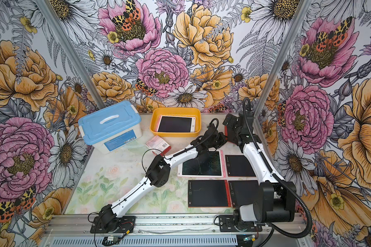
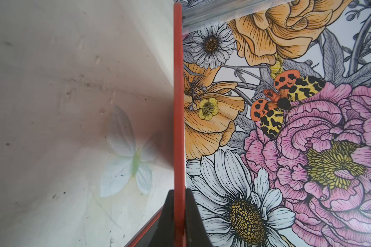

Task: Take out the writing tablet from the storage box
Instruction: Place the writing tablet at the center of the board.

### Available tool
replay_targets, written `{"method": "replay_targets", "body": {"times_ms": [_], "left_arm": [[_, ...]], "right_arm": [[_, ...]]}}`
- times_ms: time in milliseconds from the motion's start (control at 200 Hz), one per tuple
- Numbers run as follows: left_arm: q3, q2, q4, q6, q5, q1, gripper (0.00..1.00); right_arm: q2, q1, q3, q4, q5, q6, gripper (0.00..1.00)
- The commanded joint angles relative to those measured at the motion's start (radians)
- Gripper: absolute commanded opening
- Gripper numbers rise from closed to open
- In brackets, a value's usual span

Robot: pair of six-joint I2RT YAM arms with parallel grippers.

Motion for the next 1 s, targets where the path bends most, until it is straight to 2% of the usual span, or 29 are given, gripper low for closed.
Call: {"method": "replay_targets", "body": {"times_ms": [0, 130, 255, 415, 745, 995], "left_arm": [[0.025, -0.003, -0.006, -0.013, -0.031, -0.006, 0.06], [0.011, -0.018, -0.03, -0.011, -0.027, -0.014, 0.08], [0.0, -0.028, -0.044, -0.012, -0.022, -0.017, 0.22], [-0.001, -0.038, -0.065, -0.01, -0.016, -0.025, 0.31], [0.031, -0.071, -0.208, 0.086, -0.043, -0.037, 0.47], [0.037, -0.086, -0.247, 0.14, -0.045, -0.042, 0.58]], "right_arm": [[0.002, -0.008, -0.013, 0.035, -0.01, 0.012, 0.97], [0.008, -0.017, -0.012, 0.036, -0.007, 0.015, 0.97], [0.011, -0.023, -0.013, 0.036, -0.008, 0.02, 0.97], [0.016, -0.029, -0.015, 0.036, -0.01, 0.024, 0.97], [0.02, -0.037, -0.021, 0.036, -0.018, 0.032, 0.97], [0.02, -0.04, -0.024, 0.036, -0.02, 0.034, 0.97]]}}
